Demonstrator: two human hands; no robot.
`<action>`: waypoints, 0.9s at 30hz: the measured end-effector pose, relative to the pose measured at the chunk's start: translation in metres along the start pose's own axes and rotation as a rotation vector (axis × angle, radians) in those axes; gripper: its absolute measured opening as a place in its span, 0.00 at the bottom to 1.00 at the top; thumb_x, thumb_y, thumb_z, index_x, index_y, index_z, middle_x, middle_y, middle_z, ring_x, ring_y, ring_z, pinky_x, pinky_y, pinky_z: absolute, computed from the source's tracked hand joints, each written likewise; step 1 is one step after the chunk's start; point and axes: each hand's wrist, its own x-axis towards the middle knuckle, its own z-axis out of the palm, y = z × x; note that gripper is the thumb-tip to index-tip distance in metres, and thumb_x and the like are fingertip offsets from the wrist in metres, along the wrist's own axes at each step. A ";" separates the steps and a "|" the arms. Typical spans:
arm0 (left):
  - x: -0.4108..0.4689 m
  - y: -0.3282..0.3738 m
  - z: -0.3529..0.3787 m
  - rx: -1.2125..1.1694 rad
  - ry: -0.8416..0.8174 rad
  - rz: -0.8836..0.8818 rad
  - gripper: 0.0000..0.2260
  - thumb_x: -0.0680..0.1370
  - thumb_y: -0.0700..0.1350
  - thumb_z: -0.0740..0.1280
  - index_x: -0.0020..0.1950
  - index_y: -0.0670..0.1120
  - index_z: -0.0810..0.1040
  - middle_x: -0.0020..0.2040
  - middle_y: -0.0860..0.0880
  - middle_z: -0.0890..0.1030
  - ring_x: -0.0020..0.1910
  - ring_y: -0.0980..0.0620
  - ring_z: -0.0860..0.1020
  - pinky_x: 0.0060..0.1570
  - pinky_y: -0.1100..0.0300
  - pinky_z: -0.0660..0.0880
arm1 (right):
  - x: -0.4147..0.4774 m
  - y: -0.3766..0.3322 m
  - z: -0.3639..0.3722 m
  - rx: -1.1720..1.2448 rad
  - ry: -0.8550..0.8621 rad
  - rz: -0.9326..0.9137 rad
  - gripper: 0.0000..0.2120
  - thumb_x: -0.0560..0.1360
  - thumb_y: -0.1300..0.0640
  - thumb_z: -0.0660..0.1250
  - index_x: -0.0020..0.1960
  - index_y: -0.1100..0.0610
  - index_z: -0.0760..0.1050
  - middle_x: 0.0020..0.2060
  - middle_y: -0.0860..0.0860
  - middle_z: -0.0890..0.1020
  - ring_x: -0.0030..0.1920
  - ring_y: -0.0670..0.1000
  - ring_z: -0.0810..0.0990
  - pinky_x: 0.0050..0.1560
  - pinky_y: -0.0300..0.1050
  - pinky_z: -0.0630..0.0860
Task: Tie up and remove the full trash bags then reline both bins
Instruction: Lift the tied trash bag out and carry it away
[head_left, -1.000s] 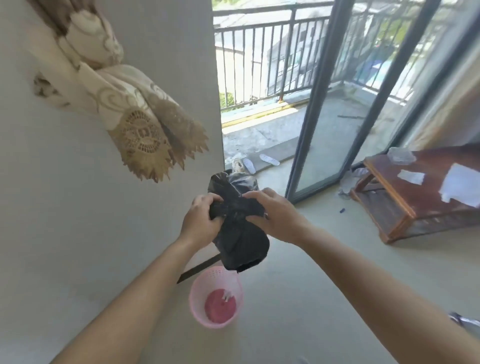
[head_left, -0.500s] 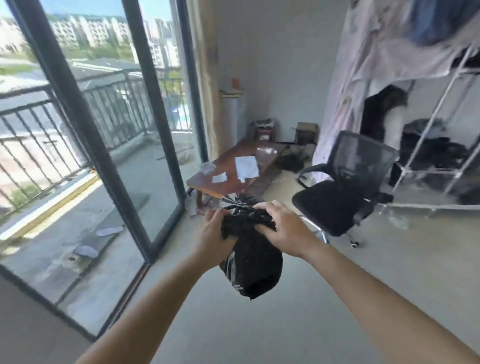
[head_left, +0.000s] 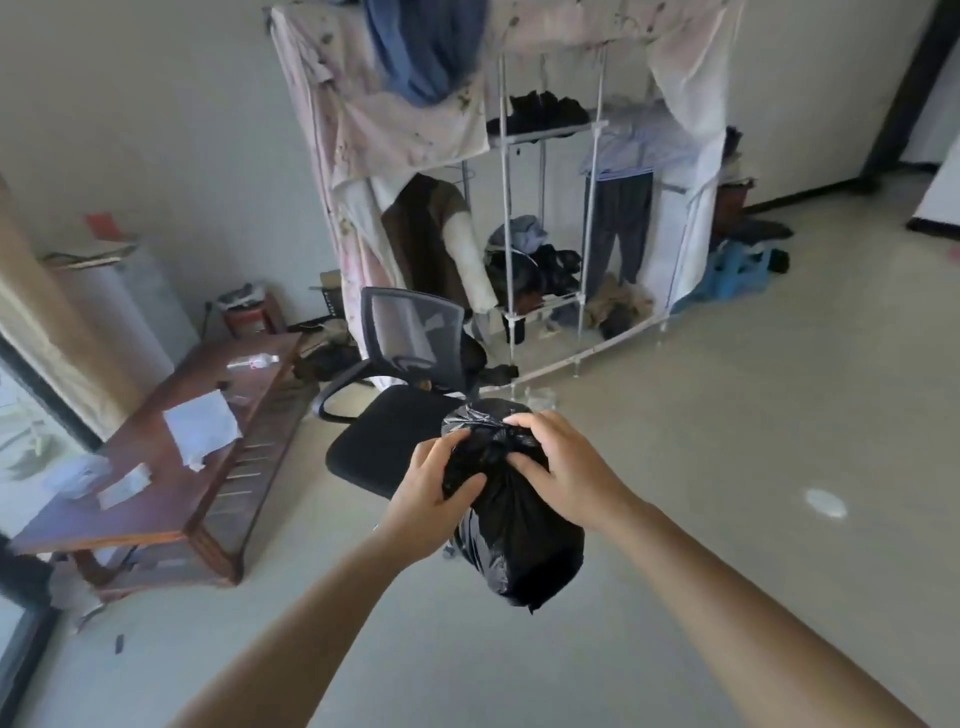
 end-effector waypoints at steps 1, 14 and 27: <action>0.023 0.000 0.013 0.033 -0.027 0.022 0.23 0.79 0.53 0.66 0.73 0.58 0.65 0.64 0.55 0.67 0.60 0.59 0.70 0.61 0.63 0.68 | 0.008 0.020 -0.009 -0.006 0.017 0.021 0.19 0.79 0.52 0.67 0.69 0.49 0.70 0.59 0.46 0.74 0.60 0.46 0.75 0.63 0.43 0.72; 0.377 0.032 0.175 0.048 -0.106 0.350 0.15 0.77 0.51 0.69 0.64 0.53 0.76 0.62 0.53 0.72 0.58 0.51 0.75 0.55 0.53 0.77 | 0.181 0.248 -0.143 -0.318 0.058 0.231 0.21 0.81 0.46 0.62 0.73 0.47 0.65 0.64 0.44 0.69 0.58 0.49 0.78 0.55 0.46 0.76; 0.686 0.227 0.438 -0.095 -0.336 0.525 0.07 0.80 0.43 0.67 0.57 0.48 0.77 0.56 0.51 0.74 0.52 0.58 0.71 0.49 0.77 0.65 | 0.257 0.553 -0.362 -0.450 0.423 0.408 0.22 0.81 0.47 0.61 0.73 0.51 0.67 0.61 0.50 0.72 0.59 0.52 0.75 0.56 0.46 0.76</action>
